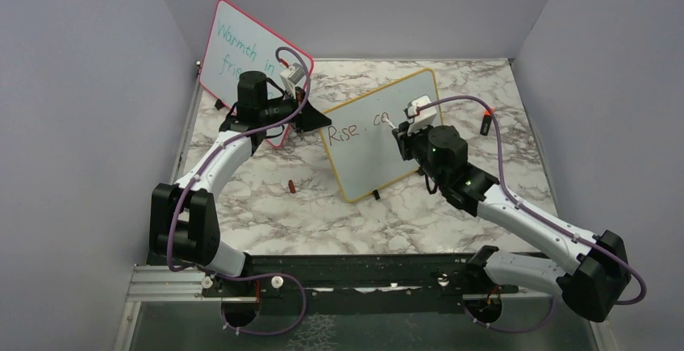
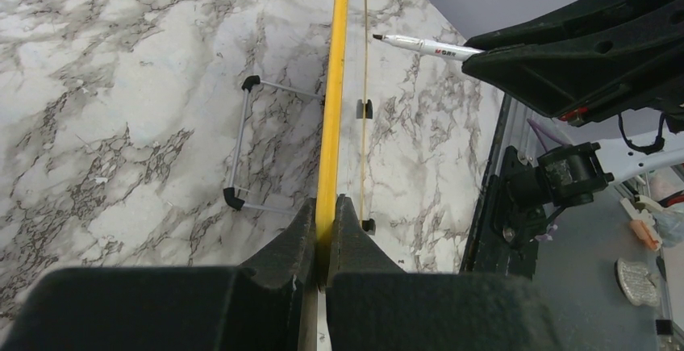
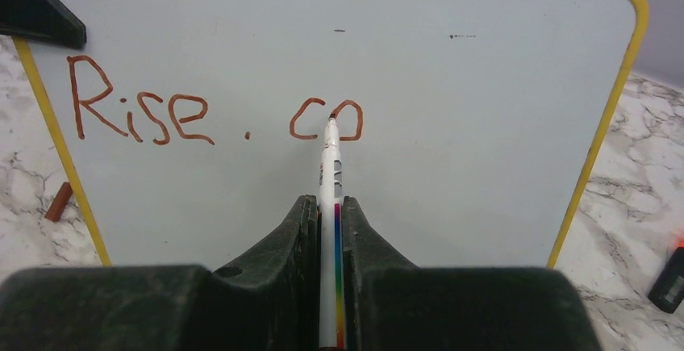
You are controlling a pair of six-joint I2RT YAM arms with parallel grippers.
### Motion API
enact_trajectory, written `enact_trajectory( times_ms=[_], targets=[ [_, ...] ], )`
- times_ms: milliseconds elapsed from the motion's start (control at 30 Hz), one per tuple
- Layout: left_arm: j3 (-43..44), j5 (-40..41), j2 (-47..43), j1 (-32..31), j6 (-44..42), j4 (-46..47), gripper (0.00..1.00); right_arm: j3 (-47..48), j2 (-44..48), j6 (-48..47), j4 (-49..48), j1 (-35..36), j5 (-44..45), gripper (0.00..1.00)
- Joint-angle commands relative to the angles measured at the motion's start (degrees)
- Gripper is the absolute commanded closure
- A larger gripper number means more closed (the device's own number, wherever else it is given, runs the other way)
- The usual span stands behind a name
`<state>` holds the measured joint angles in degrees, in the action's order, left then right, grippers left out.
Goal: Write a sentence on the whiteboard
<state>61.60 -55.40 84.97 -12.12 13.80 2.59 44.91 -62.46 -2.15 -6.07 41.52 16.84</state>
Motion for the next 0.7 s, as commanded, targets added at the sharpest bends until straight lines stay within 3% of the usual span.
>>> enact_trajectory(
  times_ms=[0, 667],
  targets=[
    [0.6, 3.2, 0.2, -0.8, -6.4, -8.7, 1.00, 0.6, 2.5, -0.2, 0.2, -0.2, 1.9, 0.99],
    [3.7, -1.8, 0.6, 4.1, -9.2, -14.4, 1.00, -1.2, 2.9, -3.8, -2.4, -0.2, 3.1, 0.99]
  ],
)
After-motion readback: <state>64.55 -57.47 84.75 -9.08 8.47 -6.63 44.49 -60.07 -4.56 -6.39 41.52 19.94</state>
